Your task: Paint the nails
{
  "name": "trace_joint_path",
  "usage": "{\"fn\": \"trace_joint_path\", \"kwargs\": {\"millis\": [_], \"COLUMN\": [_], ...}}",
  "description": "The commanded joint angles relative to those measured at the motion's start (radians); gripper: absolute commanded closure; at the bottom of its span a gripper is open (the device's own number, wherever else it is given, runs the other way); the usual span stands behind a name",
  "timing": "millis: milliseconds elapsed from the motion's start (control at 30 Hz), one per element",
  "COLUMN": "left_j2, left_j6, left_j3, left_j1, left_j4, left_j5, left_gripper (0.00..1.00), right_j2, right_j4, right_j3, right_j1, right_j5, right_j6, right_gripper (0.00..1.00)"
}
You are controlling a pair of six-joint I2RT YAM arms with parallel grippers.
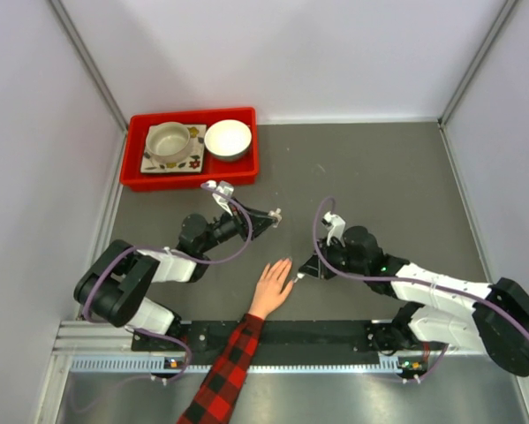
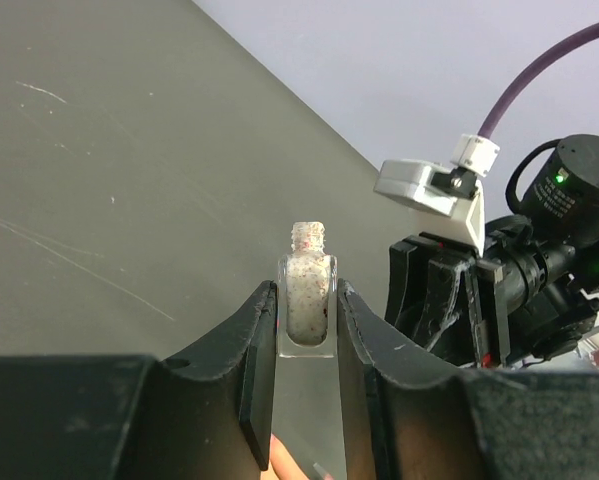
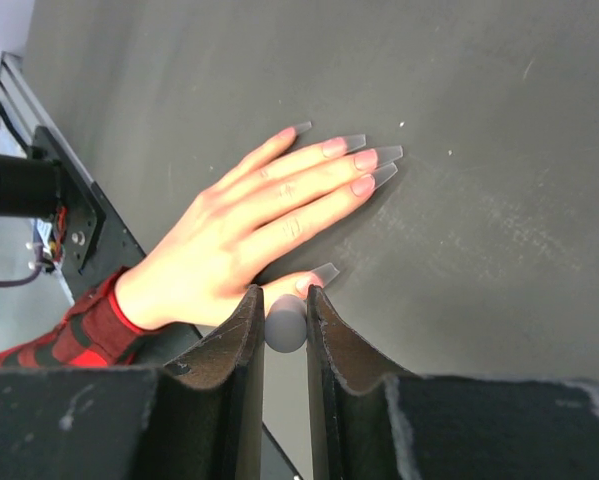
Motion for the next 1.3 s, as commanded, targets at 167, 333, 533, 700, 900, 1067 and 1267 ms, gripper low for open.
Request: {"fn": "trace_joint_path", "kwargs": {"millis": [167,333,533,700,900,1067,1267], "left_j2": [0.004,-0.012,-0.018,-0.022,-0.024,-0.021,-0.022], "left_j6": [0.010,0.023,0.026,0.034,0.036,0.033,0.031], "left_j3": [0.035,0.041,0.046,0.047,0.046,0.049,0.049], "left_j1": [-0.009,-0.012,-0.014,-0.014,-0.014,-0.014,-0.012], "left_j4": [0.334,0.301,0.285,0.271,0.265,0.266,0.266], "left_j5": [0.013,0.016,0.018,0.018,0.013,0.015,0.015], "left_gripper": [1.00,1.00,1.00,1.00,1.00,1.00,1.00], "right_j2": [0.076,0.065,0.082,0.082,0.078,0.073,0.073], "right_j4": [0.097,0.086,0.080,0.080,0.078,0.074,0.078], "right_j3": [-0.005,0.001,0.021,0.029,0.038,0.049,0.061], "right_j1": [0.056,0.056,0.056,0.056,0.056,0.056,0.056], "right_j5": [0.024,0.044,0.049,0.043,0.029,0.021,0.007], "right_j6": [-0.027,-0.036,-0.048,-0.053,-0.059,-0.063,-0.063], "right_gripper": [1.00,1.00,1.00,1.00,1.00,1.00,1.00]}}
